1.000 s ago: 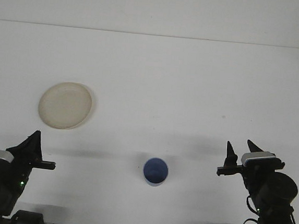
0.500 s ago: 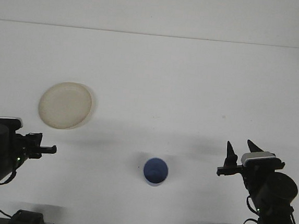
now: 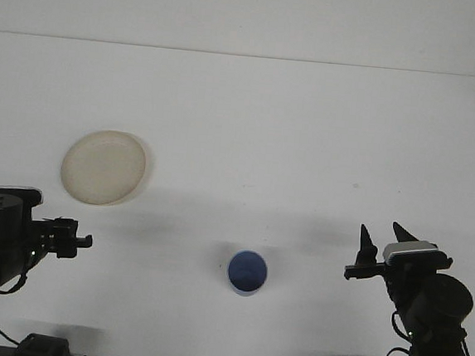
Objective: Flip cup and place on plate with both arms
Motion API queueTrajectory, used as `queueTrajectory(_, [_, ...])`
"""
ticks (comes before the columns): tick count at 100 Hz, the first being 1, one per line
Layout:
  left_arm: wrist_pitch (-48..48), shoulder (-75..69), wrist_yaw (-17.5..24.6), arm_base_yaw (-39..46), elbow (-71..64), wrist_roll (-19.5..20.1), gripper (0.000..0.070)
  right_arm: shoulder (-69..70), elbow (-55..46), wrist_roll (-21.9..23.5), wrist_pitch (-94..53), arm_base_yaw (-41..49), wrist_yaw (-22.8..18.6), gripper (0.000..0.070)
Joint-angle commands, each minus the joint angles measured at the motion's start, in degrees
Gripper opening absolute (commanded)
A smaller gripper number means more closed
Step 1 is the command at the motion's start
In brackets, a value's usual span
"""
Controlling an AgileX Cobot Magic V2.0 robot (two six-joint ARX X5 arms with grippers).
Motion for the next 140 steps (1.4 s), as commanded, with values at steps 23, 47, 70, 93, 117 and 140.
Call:
queueTrajectory(23, [-2.34, 1.05, 3.63, -0.24, 2.23, -0.44, 0.0383, 0.07, 0.42, -0.2, 0.5, 0.04, -0.11, 0.0398])
queueTrajectory(47, [-3.98, 7.04, 6.97, -5.77, 5.09, -2.49, 0.0377, 0.07, 0.42, -0.2, 0.52, 0.04, -0.11, 0.0398])
queueTrajectory(70, [1.14, 15.47, 6.97, -17.22, 6.05, -5.53, 0.0377, 0.07, 0.42, -0.2, 0.5, 0.04, -0.11, 0.0398])
queueTrajectory(93, [7.56, 25.73, 6.97, -30.73, 9.29, -7.96, 0.0377, 0.07, 0.42, -0.2, 0.52, 0.04, -0.09, 0.0398])
queueTrajectory(117, [8.63, 37.75, 6.97, -39.32, 17.33, -7.37, 0.0378, 0.07, 0.42, -0.2, 0.52, 0.04, -0.09, 0.0398])
queueTrajectory(140, [8.59, 45.64, 6.95, -45.11, 20.37, -6.58, 0.0378, 0.07, 0.42, -0.2, 0.52, 0.04, -0.09, 0.0398])
